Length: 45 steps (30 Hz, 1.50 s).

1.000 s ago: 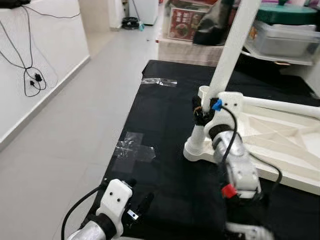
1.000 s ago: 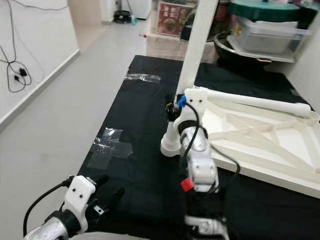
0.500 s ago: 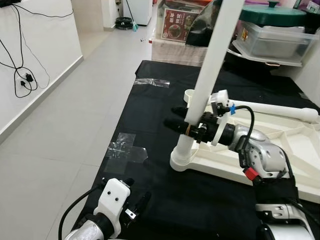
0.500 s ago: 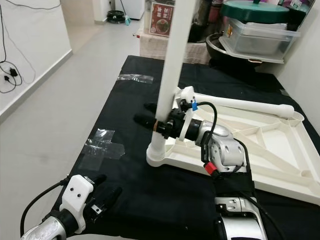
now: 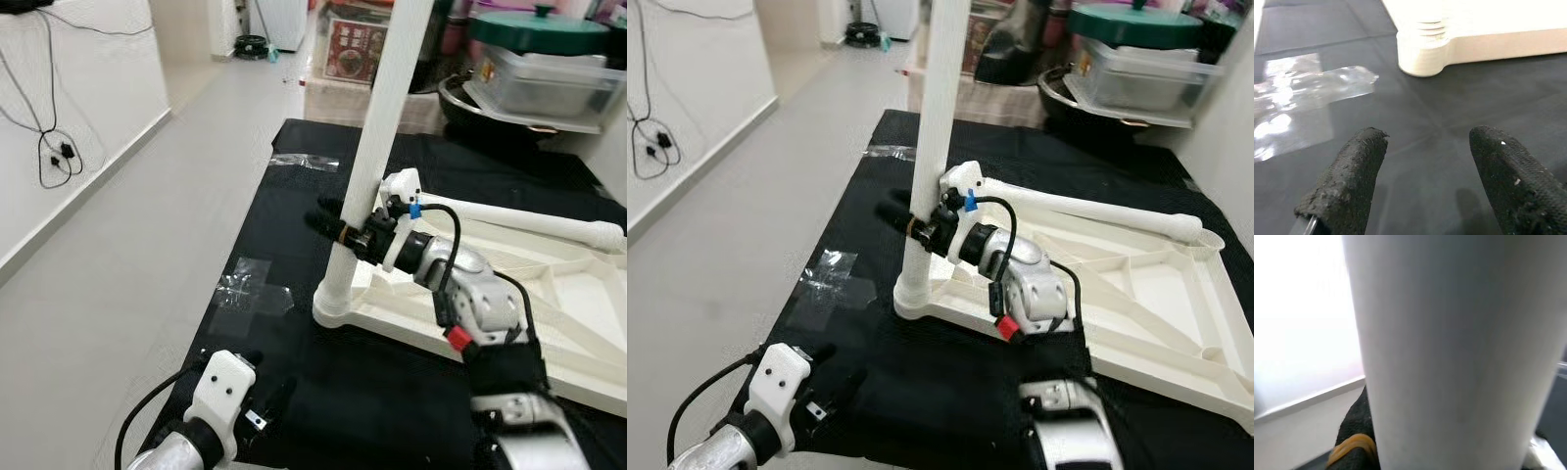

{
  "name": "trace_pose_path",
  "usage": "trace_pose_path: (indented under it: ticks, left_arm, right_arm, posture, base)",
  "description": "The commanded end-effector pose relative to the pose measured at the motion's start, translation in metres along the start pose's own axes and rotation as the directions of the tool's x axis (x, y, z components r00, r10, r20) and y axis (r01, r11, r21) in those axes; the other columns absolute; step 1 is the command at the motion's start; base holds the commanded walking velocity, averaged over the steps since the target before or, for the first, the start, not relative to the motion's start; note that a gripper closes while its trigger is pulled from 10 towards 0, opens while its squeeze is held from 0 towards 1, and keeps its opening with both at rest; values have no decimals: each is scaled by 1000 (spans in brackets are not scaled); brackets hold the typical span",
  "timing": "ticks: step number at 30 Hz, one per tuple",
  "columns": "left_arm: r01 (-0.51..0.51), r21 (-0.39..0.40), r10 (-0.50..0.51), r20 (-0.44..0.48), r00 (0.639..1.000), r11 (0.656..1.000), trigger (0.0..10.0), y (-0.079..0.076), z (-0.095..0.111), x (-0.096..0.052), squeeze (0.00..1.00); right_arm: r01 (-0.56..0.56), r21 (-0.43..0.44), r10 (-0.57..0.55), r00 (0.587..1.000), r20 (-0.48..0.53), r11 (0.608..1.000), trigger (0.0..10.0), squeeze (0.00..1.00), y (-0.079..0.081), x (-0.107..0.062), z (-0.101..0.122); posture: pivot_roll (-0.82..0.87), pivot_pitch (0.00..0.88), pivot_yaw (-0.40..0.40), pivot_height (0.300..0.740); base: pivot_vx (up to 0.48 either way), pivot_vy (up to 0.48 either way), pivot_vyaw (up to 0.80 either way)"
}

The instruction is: Building children table

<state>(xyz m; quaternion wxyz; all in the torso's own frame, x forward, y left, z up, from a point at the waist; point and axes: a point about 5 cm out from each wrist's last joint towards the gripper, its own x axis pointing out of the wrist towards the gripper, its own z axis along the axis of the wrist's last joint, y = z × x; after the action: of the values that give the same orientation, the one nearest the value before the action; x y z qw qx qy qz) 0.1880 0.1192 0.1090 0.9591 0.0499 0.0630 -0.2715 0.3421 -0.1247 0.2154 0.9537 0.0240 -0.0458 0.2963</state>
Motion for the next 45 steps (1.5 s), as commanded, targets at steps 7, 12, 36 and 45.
trace_pose_path:
  ticks: [7, 12, 36, 45]
  left_arm:
    - [16, -2, -16, -11, 1000, 1000, 10000, -3, -4, -1, 0]
    - [16, 1, -16, -12, 1000, 1000, 10000, -4, -4, -1, 0]
    - [21, -6, -21, -3, 1000, 1000, 10000, -6, -2, 2, 0]
    - [18, -3, -18, 0, 1000, 1000, 10000, -6, -1, 2, 0]
  right_arm:
    - [825, -16, -819, 557, -137, 564, 0, 0, -35, -56, -30]
    - [858, 7, -846, 508, -164, 514, 0, 0, -12, -48, -36]
    - [-203, 159, 197, 979, 56, 966, 10000, 0, -12, -22, 1]
    - [-637, 153, 652, 755, -75, 756, 10000, 0, 6, -32, -7]
  posture:
    - [128, 23, -100, 740]
    - [136, 20, -102, 740]
    - [126, 30, -112, 740]
    - [144, 33, -122, 740]
  base:
    - [0, 0, 0]
    - [0, 0, 0]
    - [0, 0, 0]
    - [0, 0, 0]
